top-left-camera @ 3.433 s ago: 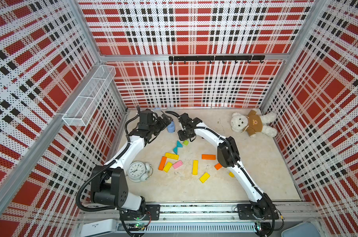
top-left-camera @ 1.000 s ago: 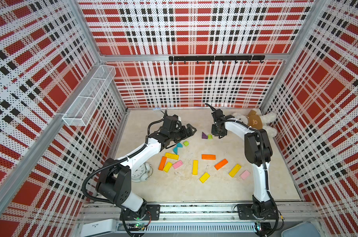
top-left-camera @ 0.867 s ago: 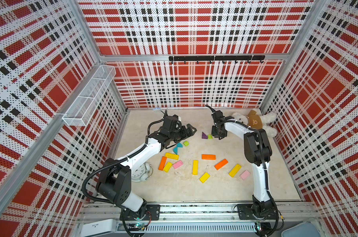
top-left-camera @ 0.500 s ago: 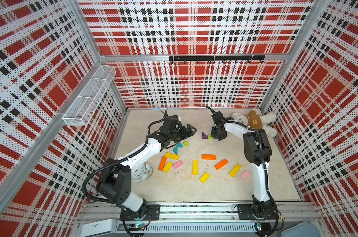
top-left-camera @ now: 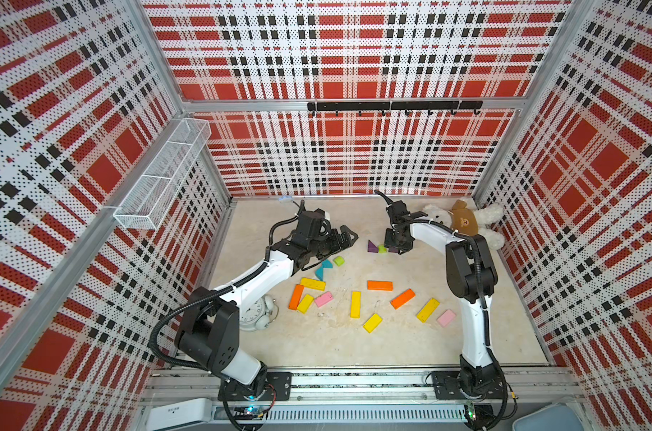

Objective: Assemble a carrot with building blocks
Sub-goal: Assemble the building block at the center of the board.

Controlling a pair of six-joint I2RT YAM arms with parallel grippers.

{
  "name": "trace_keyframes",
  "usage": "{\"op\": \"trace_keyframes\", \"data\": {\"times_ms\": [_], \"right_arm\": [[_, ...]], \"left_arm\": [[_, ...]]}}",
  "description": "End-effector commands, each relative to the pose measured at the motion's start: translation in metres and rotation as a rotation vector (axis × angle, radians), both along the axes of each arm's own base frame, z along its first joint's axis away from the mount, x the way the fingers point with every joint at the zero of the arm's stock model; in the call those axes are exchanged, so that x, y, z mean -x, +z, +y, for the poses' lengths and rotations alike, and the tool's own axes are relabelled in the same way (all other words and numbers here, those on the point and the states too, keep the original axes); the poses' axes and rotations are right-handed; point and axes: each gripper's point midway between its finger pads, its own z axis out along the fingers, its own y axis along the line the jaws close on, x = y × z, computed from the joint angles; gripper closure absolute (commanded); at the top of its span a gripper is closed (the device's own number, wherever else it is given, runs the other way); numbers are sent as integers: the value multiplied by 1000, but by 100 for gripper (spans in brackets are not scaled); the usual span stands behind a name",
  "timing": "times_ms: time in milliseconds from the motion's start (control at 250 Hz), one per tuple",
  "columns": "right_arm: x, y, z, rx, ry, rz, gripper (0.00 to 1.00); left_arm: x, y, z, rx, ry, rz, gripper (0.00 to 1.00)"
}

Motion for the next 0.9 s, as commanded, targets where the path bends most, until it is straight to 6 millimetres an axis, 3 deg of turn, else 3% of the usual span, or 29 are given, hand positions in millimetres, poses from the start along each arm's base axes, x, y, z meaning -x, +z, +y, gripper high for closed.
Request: {"op": "trace_keyframes", "data": {"times_ms": [0, 900], "right_arm": [[-3, 22, 3, -27, 6, -44, 47], [-13, 14, 12, -25, 68, -35, 44]], "left_arm": [[-5, 2, 0, -4, 3, -15, 3], [-7, -1, 2, -11, 5, -13, 3]]}}
